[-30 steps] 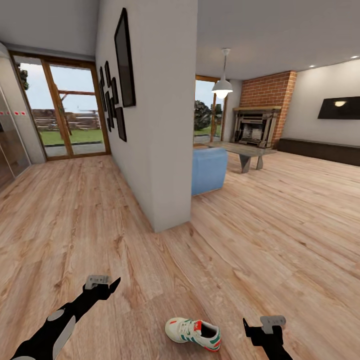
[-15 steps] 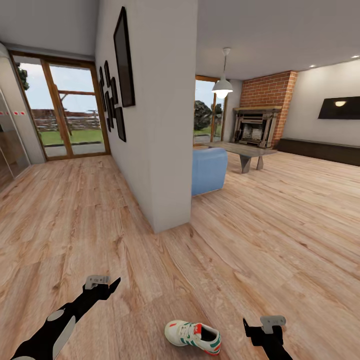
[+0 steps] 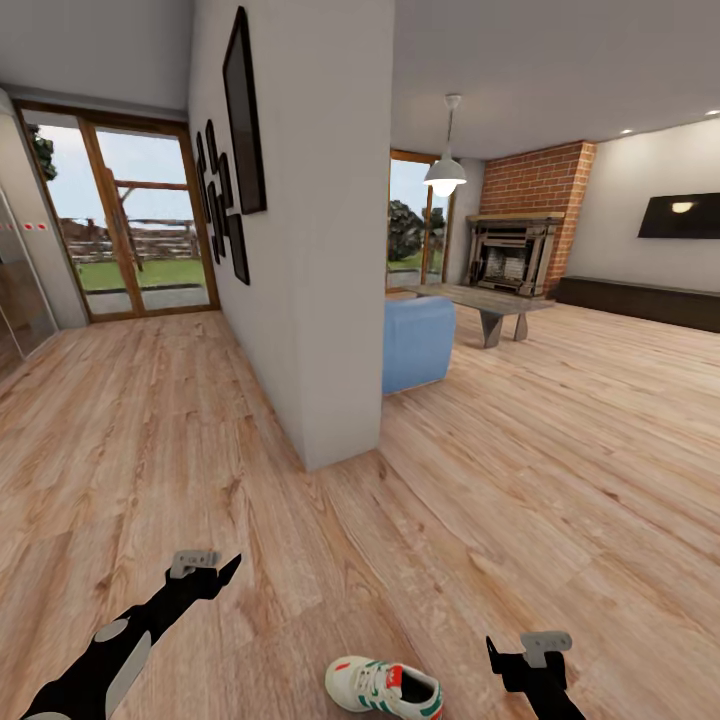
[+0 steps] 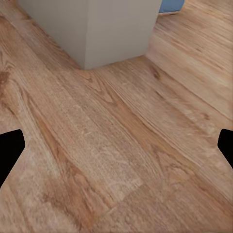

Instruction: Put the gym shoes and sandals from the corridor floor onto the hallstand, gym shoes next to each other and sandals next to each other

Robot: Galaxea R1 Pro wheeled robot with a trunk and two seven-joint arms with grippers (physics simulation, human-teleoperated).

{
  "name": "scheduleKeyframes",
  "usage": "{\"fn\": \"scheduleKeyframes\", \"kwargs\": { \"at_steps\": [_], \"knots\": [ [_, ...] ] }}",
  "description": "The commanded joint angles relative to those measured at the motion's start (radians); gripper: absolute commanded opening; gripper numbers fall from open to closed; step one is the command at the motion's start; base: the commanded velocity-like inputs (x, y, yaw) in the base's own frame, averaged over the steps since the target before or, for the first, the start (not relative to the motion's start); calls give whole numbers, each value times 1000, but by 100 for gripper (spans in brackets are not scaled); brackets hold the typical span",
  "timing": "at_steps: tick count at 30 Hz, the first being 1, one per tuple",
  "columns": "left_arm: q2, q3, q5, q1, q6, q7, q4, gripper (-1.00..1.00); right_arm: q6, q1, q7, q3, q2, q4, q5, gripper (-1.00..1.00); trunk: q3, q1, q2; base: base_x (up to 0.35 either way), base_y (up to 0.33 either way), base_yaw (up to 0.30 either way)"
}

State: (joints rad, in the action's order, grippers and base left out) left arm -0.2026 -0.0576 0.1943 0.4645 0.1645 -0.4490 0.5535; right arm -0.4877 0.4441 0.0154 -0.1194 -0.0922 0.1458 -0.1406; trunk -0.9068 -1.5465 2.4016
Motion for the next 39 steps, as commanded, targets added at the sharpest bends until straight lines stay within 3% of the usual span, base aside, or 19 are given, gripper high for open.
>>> {"fn": "scheduleKeyframes", "kwargs": {
  "at_steps": [1,21,26,30,31,36,39],
  "knots": [
    [0,-2,7,1,0,-8,-1,100,-3,1,2,-8,0,-1,-10,100,-1,0,0,33,-2,0],
    [1,-3,7,1,2,-10,0,100,-3,1,1,-8,1,0,-10,100,-1,0,0,37,-20,61],
    [9,5,8,22,-14,-14,7,100,0,0,3,5,2,6,-14,100,-1,0,0,0,0,2],
    [12,17,8,49,-34,-36,27,100,1,0,4,47,1,27,-31,100,-1,0,0,0,0,0],
    [14,25,8,78,-77,-61,43,100,4,1,5,93,0,52,-56,100,-1,0,0,0,0,0],
    [21,39,7,133,-197,-90,74,100,39,1,5,194,0,116,-129,100,-1,0,0,0,0,0],
    [22,80,8,169,-270,-99,104,100,133,1,51,254,0,193,-187,100,-1,0,0,0,0,0]
  ]
}}
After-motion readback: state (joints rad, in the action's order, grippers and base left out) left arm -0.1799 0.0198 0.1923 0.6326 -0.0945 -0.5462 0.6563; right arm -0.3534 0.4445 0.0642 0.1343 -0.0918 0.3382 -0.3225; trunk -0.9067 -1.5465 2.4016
